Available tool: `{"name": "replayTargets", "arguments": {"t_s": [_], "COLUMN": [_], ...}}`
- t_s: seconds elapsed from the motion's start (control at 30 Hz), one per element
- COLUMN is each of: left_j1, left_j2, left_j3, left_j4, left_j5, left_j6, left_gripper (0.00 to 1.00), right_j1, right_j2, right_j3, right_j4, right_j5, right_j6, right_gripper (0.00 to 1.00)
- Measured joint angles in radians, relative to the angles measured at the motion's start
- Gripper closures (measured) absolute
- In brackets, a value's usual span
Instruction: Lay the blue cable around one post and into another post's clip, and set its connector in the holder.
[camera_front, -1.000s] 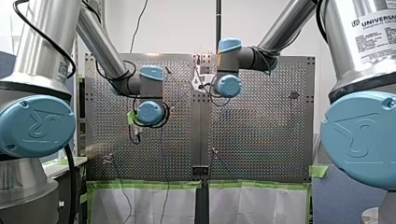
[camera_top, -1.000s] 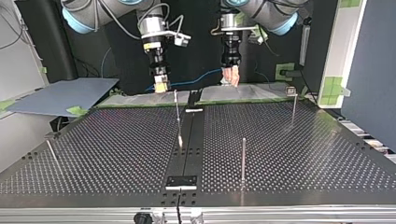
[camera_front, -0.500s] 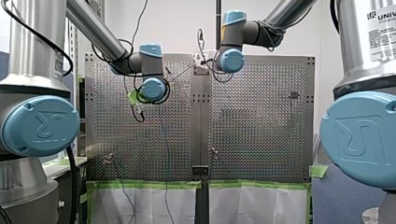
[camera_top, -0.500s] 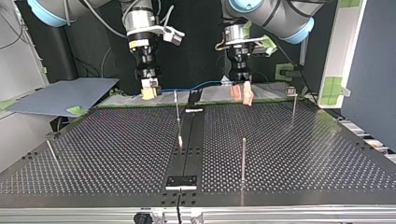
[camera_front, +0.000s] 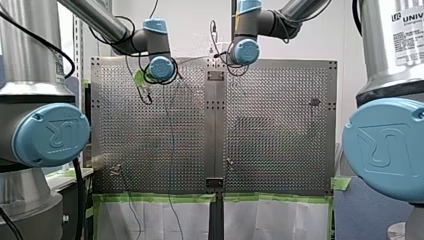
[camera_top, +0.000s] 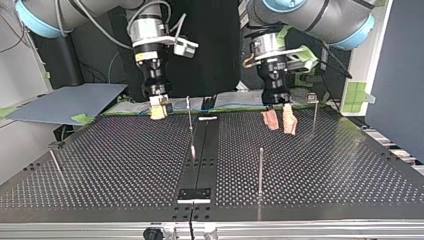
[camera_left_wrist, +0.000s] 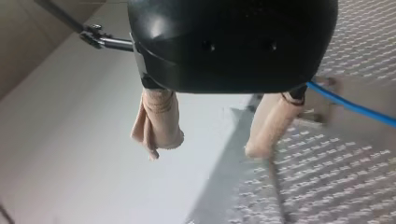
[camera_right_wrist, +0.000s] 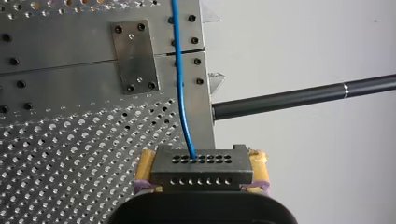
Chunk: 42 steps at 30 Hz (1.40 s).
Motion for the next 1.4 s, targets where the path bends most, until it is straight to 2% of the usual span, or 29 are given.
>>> {"name": "replayTargets", "arguments": {"t_s": [0.17,0.4,0.57,0.77,1.07,1.4], "left_j1": [0.043,0.1,0.152,0.204,0.22,0.229], "left_j2": [0.023,0.022,-0.004,-0.05,-0.087,-0.12], "left_j3": [0.045,0.102,0.154,0.213,0.296,0.382], "left_j4": [-0.046,-0.103,-0.154,-0.213,-0.296,-0.382], "left_j5": [0.039,0.096,0.148,0.206,0.272,0.307], "left_j6": [0.01,0.049,0.067,0.086,0.081,0.067], "left_gripper": [0.0,0.0,0.0,0.0,0.0,0.0], "right_j1": [-0.002,-0.008,-0.011,-0.022,-0.044,-0.067], "right_j2": [0.025,0.063,0.1,0.119,0.144,0.193], "right_j3": [-0.04,-0.097,-0.147,-0.207,-0.293,-0.379], "right_j4": [0.04,0.096,0.147,0.205,0.262,0.301], "right_j5": [0.001,0.0,-0.002,-0.008,-0.028,-0.038], "right_j6": [0.001,0.002,0.002,0.01,0.019,0.023], "right_gripper": [1.0,1.0,1.0,1.0,1.0,1.0]}}
